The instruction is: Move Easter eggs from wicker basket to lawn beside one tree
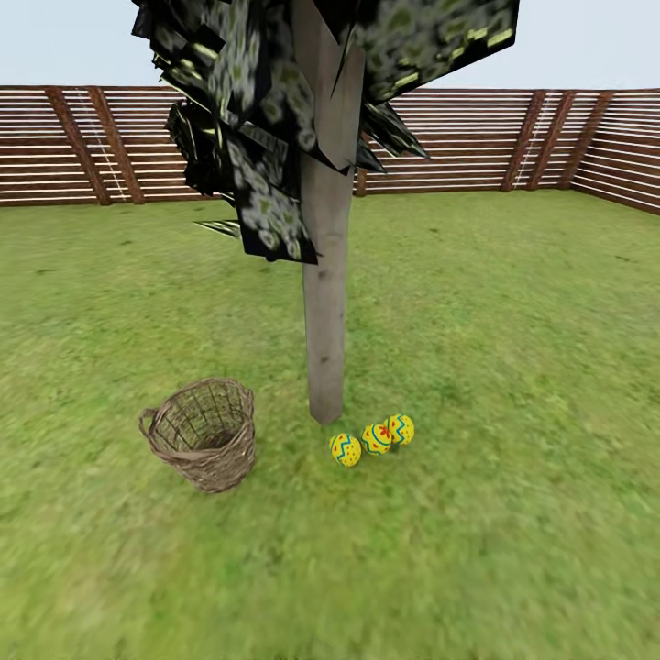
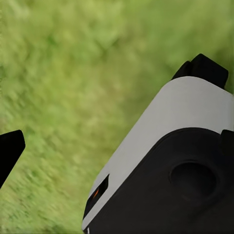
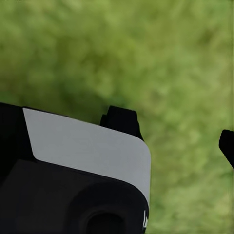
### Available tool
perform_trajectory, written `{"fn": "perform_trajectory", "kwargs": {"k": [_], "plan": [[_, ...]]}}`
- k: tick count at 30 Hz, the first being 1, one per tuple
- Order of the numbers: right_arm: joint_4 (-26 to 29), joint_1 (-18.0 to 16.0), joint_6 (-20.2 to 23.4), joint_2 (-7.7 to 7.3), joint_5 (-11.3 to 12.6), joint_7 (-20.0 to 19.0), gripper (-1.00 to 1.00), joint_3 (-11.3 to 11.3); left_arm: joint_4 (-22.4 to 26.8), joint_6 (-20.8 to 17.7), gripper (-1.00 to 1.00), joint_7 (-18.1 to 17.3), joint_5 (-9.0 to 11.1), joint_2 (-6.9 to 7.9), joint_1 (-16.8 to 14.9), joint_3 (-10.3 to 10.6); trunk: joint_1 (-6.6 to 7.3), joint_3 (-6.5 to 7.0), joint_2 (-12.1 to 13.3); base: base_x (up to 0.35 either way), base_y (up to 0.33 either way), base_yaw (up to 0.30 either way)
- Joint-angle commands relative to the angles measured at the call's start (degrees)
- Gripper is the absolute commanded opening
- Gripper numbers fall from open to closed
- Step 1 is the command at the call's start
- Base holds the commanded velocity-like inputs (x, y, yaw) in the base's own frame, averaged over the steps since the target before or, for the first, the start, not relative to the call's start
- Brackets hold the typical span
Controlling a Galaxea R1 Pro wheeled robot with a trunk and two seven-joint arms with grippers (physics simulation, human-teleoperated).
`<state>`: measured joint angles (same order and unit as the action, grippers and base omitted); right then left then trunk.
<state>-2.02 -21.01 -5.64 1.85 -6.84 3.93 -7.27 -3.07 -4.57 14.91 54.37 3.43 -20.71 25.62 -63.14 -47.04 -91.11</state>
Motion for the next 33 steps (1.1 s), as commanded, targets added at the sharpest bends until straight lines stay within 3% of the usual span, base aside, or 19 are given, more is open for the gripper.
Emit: {"fn": "perform_trajectory", "kwargs": {"k": [1,12,33], "plan": [[-0.2,-0.08,-0.29,0.01,-0.57,0.38,1.0,-0.2,-0.01,-0.26,1.0,0.13,0.3,0.0,-0.03,0.48,0.01,-0.04,-0.02,0.0,0.0,0.0],[-0.26,-0.08,-0.4,-0.23,-0.46,0.38,1.0,-0.11,-0.01,-0.26,1.0,0.17,0.3,0.0,-0.03,0.48,0.01,-0.01,-0.02,0.0,0.0,0.0],[-0.23,-0.08,-0.42,-0.14,-0.51,0.38,1.0,-0.13,-0.01,-0.26,1.0,0.15,0.3,0.0,-0.03,0.48,0.01,1.56,-0.02,0.0,0.0,0.0]]}}
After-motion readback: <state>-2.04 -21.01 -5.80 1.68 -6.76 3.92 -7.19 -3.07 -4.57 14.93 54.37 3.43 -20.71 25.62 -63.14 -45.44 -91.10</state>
